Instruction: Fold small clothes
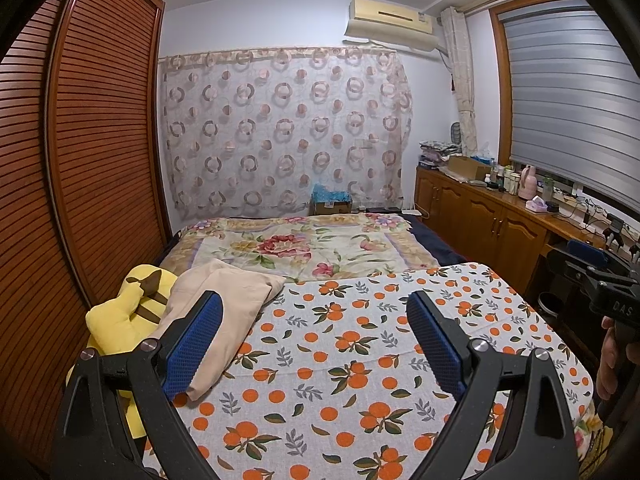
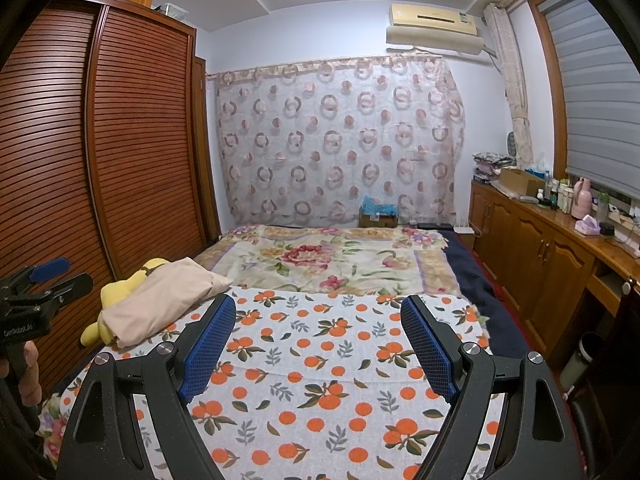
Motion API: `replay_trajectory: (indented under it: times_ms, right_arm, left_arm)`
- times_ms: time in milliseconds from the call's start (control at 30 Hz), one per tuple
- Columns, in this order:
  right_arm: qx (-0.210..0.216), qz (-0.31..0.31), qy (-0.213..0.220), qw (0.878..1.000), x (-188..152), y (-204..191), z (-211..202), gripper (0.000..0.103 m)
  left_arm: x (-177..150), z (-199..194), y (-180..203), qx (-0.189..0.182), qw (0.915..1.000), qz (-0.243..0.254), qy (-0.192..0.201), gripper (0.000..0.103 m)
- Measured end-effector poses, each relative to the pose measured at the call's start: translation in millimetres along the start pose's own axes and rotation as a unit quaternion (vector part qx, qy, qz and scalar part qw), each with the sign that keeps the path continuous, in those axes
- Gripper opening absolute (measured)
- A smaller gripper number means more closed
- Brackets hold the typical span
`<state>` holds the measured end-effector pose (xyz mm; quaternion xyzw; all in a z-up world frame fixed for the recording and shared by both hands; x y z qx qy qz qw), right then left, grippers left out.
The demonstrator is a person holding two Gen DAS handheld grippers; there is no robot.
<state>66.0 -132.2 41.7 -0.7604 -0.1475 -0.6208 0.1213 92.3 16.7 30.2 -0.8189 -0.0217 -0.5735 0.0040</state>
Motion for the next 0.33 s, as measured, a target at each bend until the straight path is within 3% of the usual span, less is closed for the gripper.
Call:
replay_trajectory:
  times_ms: [333]
  right_arm:
    - [0.000, -0.001, 0.001, 1.000, -1.5, 0.9, 1.5, 0.086]
  left_arm:
    - [0.4, -2.0, -0.5, 0.000, 1.0000, 0.000, 0.001, 0.094]
Point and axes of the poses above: each gripper's, at about its wrist camera, not at the fingertips, and z roughly the way its jaws point, y to its right, x to its top, the point moved 4 cm from there along z, roughly the way its jaws point, and after that the axes turned 3 degrees about y, right-handed, at the moved point
